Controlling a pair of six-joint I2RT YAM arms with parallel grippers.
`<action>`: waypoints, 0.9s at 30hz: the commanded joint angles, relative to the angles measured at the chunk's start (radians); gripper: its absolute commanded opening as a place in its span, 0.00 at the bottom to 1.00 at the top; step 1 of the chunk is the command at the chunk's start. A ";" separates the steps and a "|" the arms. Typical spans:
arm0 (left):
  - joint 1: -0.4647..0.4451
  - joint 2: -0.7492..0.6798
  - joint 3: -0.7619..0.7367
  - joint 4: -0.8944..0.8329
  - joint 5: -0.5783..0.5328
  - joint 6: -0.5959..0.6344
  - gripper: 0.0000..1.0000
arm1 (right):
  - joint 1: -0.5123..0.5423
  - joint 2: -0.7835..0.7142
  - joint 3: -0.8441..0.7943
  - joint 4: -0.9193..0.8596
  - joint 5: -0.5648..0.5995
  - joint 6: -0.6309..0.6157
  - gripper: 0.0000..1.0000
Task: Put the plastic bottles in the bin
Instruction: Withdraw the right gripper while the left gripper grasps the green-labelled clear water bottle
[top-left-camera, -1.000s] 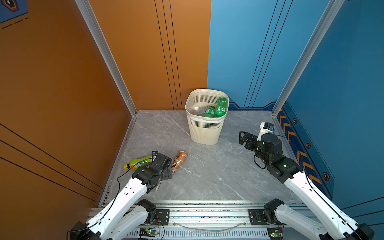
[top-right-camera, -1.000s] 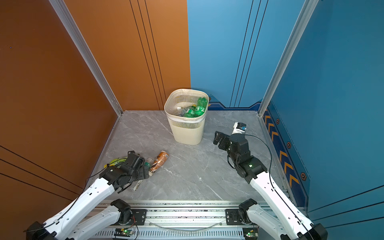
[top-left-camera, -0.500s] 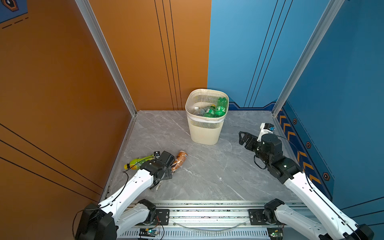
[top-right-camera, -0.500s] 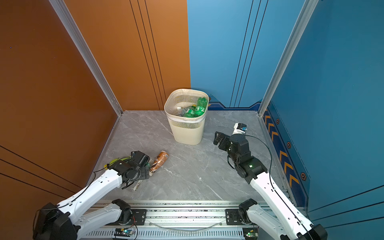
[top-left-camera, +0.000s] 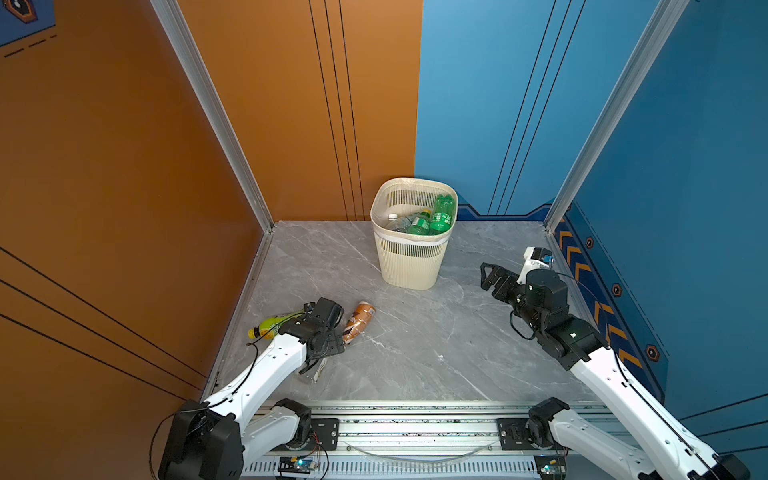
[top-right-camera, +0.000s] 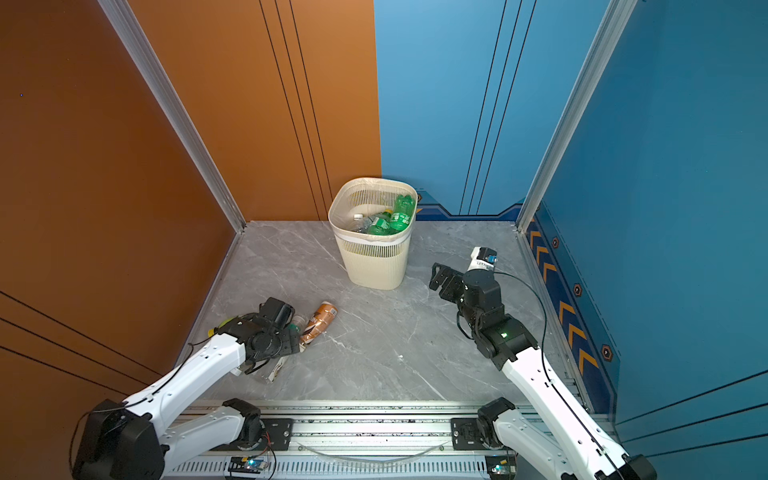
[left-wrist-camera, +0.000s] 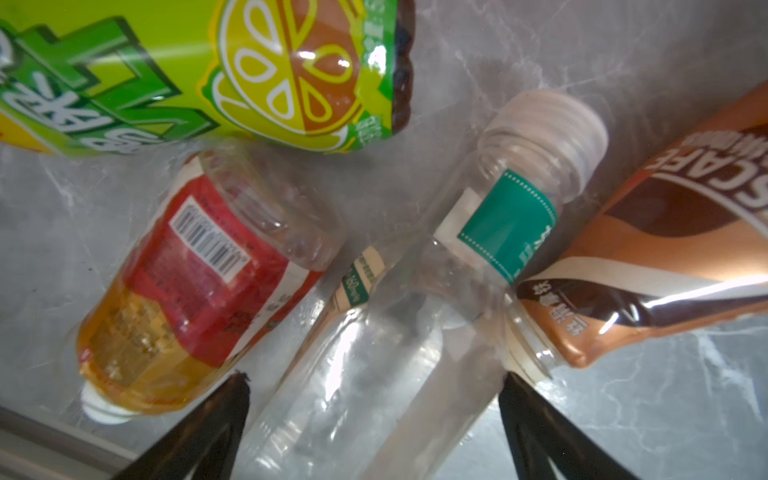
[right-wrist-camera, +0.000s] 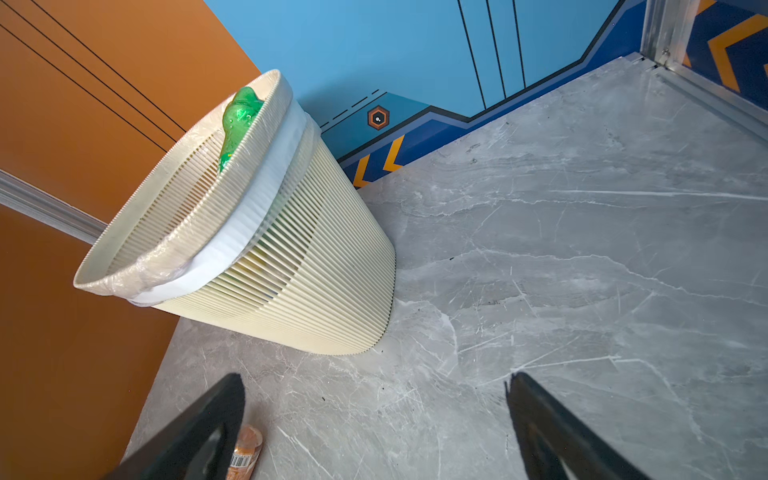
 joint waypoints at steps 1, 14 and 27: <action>0.023 0.005 -0.024 0.059 0.091 0.001 0.93 | -0.005 -0.012 -0.009 0.008 -0.011 0.017 1.00; 0.065 -0.013 -0.078 0.121 0.190 -0.027 0.71 | -0.007 -0.007 -0.015 0.012 -0.012 0.027 1.00; 0.094 -0.112 -0.043 0.109 0.261 -0.006 0.58 | -0.008 -0.007 -0.015 0.014 -0.021 0.036 1.00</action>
